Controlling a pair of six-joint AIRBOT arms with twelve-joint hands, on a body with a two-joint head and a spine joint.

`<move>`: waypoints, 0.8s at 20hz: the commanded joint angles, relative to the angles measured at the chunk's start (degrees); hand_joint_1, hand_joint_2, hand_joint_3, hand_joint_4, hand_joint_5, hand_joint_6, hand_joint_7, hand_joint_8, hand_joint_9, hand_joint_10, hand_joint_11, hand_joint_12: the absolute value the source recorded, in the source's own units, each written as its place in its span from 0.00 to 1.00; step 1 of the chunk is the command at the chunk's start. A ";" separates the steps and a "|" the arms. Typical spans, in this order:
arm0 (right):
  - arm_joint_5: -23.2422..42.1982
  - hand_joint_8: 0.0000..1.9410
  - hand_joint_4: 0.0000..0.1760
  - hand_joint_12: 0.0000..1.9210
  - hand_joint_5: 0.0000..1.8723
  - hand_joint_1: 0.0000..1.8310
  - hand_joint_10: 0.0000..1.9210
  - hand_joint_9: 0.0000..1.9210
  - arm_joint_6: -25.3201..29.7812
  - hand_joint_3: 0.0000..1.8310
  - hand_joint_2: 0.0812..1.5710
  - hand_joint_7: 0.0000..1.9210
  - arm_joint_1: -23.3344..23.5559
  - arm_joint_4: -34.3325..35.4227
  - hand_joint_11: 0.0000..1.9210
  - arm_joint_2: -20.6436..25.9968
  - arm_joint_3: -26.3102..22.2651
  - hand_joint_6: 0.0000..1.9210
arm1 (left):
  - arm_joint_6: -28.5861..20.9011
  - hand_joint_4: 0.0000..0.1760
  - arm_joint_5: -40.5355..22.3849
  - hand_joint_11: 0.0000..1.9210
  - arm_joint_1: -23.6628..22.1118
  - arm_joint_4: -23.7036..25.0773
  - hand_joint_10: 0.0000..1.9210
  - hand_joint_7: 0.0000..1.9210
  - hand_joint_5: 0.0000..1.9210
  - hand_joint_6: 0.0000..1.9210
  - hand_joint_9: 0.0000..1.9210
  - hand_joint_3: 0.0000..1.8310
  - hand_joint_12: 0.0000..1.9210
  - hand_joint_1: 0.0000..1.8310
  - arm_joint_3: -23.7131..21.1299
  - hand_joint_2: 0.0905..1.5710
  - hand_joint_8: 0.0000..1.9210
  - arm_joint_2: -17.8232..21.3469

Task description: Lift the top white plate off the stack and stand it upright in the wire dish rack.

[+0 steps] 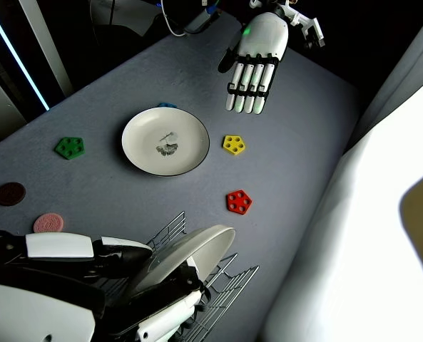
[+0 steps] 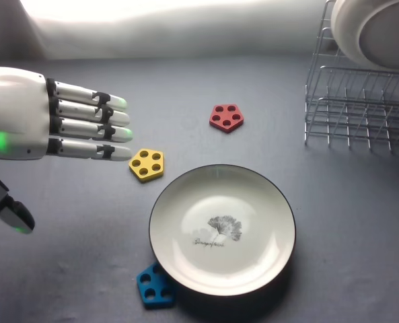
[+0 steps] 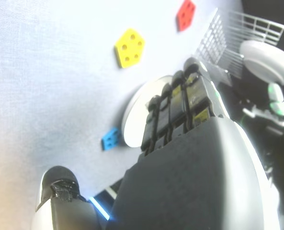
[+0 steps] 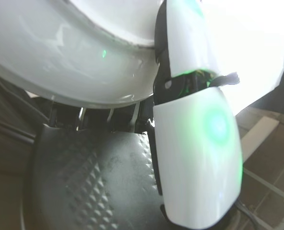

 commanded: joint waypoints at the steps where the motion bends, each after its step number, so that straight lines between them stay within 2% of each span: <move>1: 8.61 0.37 0.00 0.78 0.45 0.81 0.44 0.54 1.37 0.00 0.68 0.52 0.55 1.51 0.45 0.70 0.72 0.60 | 0.35 0.00 -2.85 0.06 -1.12 -4.21 0.01 0.04 0.02 0.00 0.04 0.00 0.01 0.10 -0.12 0.55 0.00 -0.12; 4: 8.91 0.30 0.00 0.74 0.48 0.82 0.36 0.59 1.39 0.00 0.66 0.58 -0.27 1.85 0.48 0.59 0.76 0.52 | 0.32 0.00 -3.08 0.06 -1.12 -4.37 0.00 0.04 0.02 0.00 0.05 0.00 0.01 0.09 -0.11 0.55 0.00 -0.09; 8: 9.54 0.37 0.00 0.76 0.46 0.81 0.42 0.55 2.22 0.00 0.68 0.52 -1.38 1.98 0.47 0.40 0.93 0.58 | 0.34 0.00 -2.88 0.06 -1.11 -5.71 0.00 0.03 0.02 0.00 0.04 0.00 0.01 0.11 -0.26 0.55 0.00 -0.10; 11: 9.64 0.34 0.00 0.73 0.47 0.82 0.39 0.57 2.24 0.00 0.66 0.55 -1.90 2.24 0.49 0.16 1.20 0.54 | 0.30 0.00 -2.44 0.05 -1.10 -5.60 0.00 0.03 0.02 0.00 0.04 0.00 0.01 0.10 -0.68 0.55 0.00 -0.10; 12: 9.64 0.31 0.00 0.70 0.49 0.82 0.35 0.59 2.29 0.00 0.65 0.57 -2.12 2.24 0.52 0.07 1.35 0.50 | 0.26 0.00 -2.31 0.05 -1.10 -5.74 0.00 0.03 0.02 0.00 0.04 0.00 0.01 0.10 -0.80 0.55 0.00 -0.10; 16: 10.09 0.31 0.00 0.70 0.49 0.82 0.37 0.58 2.76 0.00 0.65 0.57 -3.23 2.24 0.51 -0.54 2.53 0.52 | 0.08 0.00 -2.15 0.05 -1.11 -6.26 0.00 0.03 0.01 0.00 0.04 0.00 0.01 0.10 -1.20 0.55 0.00 -0.14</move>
